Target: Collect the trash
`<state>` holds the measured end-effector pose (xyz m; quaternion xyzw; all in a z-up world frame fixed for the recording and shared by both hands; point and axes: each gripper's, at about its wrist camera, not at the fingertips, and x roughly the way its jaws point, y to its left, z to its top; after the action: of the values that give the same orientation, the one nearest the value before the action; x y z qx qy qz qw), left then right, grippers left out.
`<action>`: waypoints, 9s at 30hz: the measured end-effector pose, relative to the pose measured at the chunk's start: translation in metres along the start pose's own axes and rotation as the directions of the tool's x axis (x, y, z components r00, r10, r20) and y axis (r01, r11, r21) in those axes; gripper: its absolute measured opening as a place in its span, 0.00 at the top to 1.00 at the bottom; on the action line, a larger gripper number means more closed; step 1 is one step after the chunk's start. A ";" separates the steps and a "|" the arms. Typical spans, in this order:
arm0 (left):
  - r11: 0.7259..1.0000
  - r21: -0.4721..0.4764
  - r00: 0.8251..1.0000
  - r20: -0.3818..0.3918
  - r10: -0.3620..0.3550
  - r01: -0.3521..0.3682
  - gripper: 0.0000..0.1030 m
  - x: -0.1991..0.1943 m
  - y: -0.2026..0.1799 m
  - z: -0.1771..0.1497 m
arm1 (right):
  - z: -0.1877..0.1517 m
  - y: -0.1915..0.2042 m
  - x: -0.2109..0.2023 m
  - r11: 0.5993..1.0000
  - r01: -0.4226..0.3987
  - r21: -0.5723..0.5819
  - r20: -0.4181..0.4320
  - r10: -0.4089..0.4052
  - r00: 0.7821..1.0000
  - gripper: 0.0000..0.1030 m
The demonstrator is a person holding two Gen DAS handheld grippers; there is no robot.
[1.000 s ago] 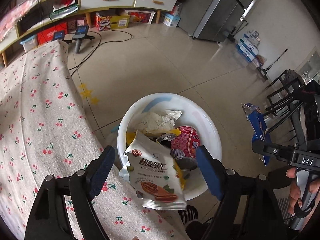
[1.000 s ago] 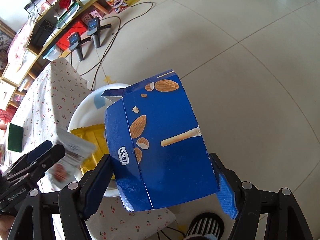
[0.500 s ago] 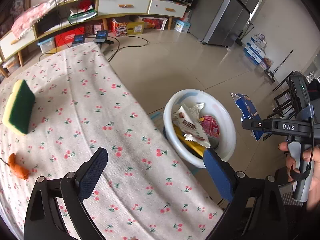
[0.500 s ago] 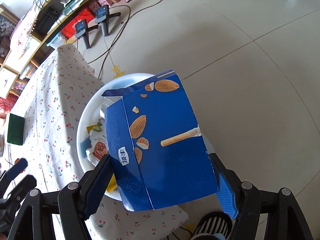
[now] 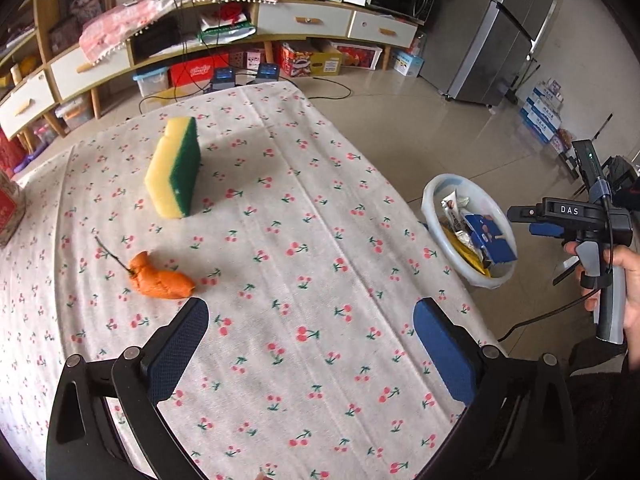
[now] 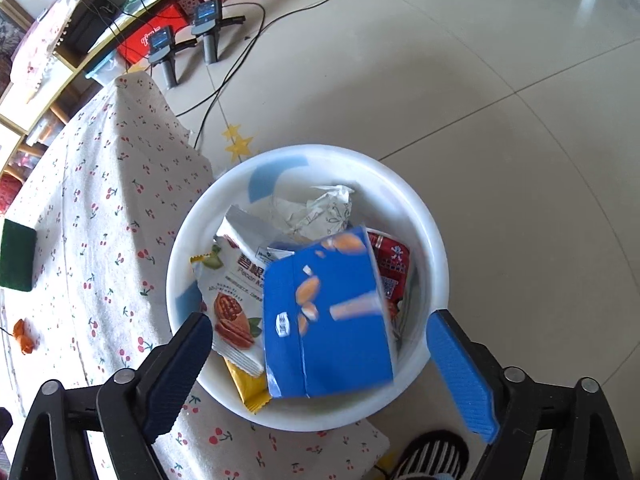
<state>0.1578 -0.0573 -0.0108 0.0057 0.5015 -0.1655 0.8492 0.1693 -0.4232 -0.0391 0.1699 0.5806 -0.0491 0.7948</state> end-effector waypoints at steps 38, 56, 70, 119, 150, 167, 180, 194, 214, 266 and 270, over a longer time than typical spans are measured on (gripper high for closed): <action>0.878 -0.475 0.996 -0.092 0.015 -0.057 0.38 0.042 0.151 0.005 | -0.018 0.200 0.023 0.966 -0.098 -0.241 -0.022 0.095 0.995 0.08; 0.876 -0.466 0.992 -0.058 0.109 -0.124 0.78 0.019 0.164 0.005 | -0.018 0.242 0.024 0.950 -0.174 -0.258 -0.039 0.169 0.985 0.08; 0.865 -0.455 0.975 -0.042 0.217 -0.212 0.78 -0.044 0.216 -0.036 | -0.057 0.373 0.069 0.818 -0.140 -0.557 0.036 0.193 0.981 0.14; 0.906 -0.410 0.992 0.014 0.124 -0.107 0.78 -0.066 0.152 -0.071 | -0.054 0.152 -0.031 0.942 -0.279 -0.185 0.050 0.293 0.955 0.71; 0.987 0.025 0.985 -0.066 -0.158 0.160 0.78 0.068 -0.132 0.042 | -0.026 -0.049 -0.040 0.959 -0.260 0.114 0.080 0.252 0.965 0.71; 0.982 0.043 0.977 -0.118 -0.176 0.183 0.43 0.140 -0.171 0.071 | -0.013 -0.064 -0.037 0.963 -0.240 0.119 0.072 0.233 0.970 0.71; 0.992 0.110 0.998 -0.023 -0.054 0.056 0.29 0.079 -0.125 0.045 | -0.005 -0.035 -0.015 0.958 -0.266 0.105 -0.001 0.267 0.964 0.71; 0.997 0.052 0.998 0.014 0.062 -0.063 0.09 0.010 -0.046 0.002 | 0.000 0.002 0.013 0.985 -0.157 0.072 -0.067 0.161 0.985 0.62; 0.997 -0.052 0.994 0.094 0.056 -0.051 0.00 -0.046 0.010 -0.057 | -0.021 -0.007 -0.029 0.994 -0.102 0.025 0.010 0.102 0.995 0.20; 0.971 -0.158 0.946 0.243 0.216 -0.181 0.00 -0.112 0.002 -0.137 | -0.200 0.107 -0.097 0.975 0.106 -0.196 0.458 -0.005 0.889 0.12; 0.966 -0.166 0.943 0.237 0.233 -0.196 0.00 -0.110 -0.002 -0.138 | -0.204 0.109 -0.090 0.969 0.127 -0.212 0.450 -0.019 0.893 0.11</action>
<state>-0.0092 -0.0049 0.0148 -0.0208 0.3949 -0.0354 0.9178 -0.0146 -0.2645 0.0144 0.0365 0.3914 -0.0472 0.9183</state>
